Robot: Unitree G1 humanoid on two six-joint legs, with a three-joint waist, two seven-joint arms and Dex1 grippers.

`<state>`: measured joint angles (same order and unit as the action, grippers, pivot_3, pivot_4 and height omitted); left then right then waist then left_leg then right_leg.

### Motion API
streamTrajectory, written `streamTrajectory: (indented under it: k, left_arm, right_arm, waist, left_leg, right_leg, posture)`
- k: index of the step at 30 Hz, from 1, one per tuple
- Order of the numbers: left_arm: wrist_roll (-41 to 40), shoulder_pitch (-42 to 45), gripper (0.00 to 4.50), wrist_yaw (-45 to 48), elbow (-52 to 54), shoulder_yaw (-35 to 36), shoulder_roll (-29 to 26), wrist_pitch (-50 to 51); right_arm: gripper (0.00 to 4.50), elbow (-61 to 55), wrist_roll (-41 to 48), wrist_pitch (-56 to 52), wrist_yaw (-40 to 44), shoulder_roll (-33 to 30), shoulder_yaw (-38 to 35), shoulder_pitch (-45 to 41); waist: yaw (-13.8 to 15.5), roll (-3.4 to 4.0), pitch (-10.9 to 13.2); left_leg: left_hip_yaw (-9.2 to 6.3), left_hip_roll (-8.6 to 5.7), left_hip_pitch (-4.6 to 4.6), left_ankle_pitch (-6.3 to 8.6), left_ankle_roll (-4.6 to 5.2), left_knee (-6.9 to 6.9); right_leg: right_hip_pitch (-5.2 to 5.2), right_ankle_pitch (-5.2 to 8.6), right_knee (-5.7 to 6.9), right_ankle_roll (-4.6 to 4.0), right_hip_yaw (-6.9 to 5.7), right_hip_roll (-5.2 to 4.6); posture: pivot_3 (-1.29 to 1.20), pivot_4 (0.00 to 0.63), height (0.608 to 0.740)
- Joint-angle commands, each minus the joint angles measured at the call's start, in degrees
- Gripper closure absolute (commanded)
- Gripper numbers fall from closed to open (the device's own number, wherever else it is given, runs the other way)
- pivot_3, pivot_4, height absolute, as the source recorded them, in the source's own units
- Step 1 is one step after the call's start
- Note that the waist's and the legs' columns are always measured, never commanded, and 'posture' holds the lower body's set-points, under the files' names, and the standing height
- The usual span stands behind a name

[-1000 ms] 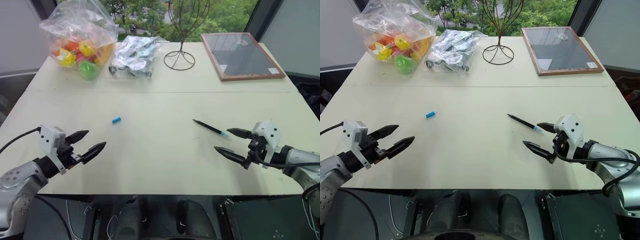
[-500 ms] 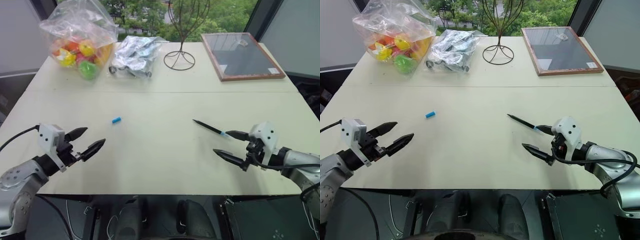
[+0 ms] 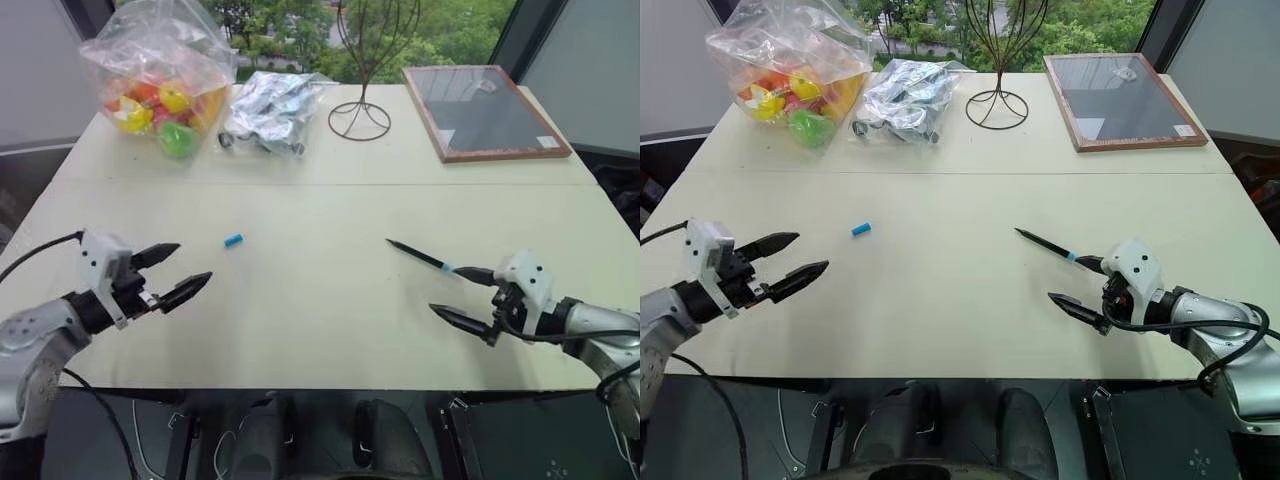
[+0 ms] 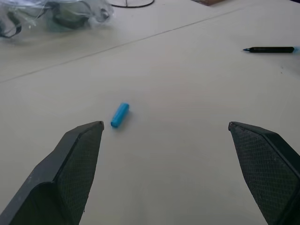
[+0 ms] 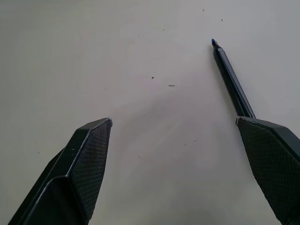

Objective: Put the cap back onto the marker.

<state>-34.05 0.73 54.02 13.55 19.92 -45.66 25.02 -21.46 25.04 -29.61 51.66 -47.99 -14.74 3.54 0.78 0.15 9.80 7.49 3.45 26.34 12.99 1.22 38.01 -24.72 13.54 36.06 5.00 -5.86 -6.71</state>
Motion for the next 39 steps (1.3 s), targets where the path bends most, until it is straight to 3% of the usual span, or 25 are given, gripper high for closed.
streamTrajectory:
  k: [1,11,20,39]
  left_arm:
    - [2.21,6.58,0.00,7.48,-3.39,-5.73,-2.93,-2.96]
    - [7.16,23.31,0.00,16.46,-13.65,-17.41,0.06,-7.98]
    - [8.46,20.61,0.00,15.49,-12.60,-18.09,3.44,-10.18]
    - [8.58,16.63,0.00,12.67,-10.08,-17.71,4.00,-10.74]
  right_arm:
    - [0.09,3.33,-0.80,2.58,1.73,-1.71,0.42,-4.84]
    - [0.09,30.62,-10.38,18.53,5.97,2.51,10.97,-23.50]
    - [0.09,45.70,-11.85,23.87,4.56,11.62,13.15,-34.04]
    - [0.09,48.96,-14.47,25.44,7.67,12.46,14.91,-31.43]
  waist:
    - [0.01,0.00,0.00]
    - [-0.26,0.00,0.01]
    - [-0.53,0.01,0.02]
    - [-0.42,0.02,0.02]
  left_leg:
    - [0.00,0.00,-0.01,0.00,0.00,0.00]
    - [0.19,-0.26,-0.02,-0.14,-0.12,0.02]
    - [0.18,-0.27,-0.02,-0.28,-0.33,0.05]
    - [0.14,-0.28,-0.07,-0.27,-0.33,0.08]
  right_leg:
    - [0.02,0.00,0.00,0.00,0.00,0.00]
    - [0.04,-0.15,0.08,0.29,-0.01,0.04]
    - [0.06,-0.16,0.16,0.34,0.00,0.04]
    - [0.14,-0.17,0.17,0.36,0.00,0.03]
  posture:
    - [0.00,0.150,0.740]
    - [0.00,0.150,0.740]
    - [0.00,0.150,0.740]
    - [0.00,0.150,0.740]
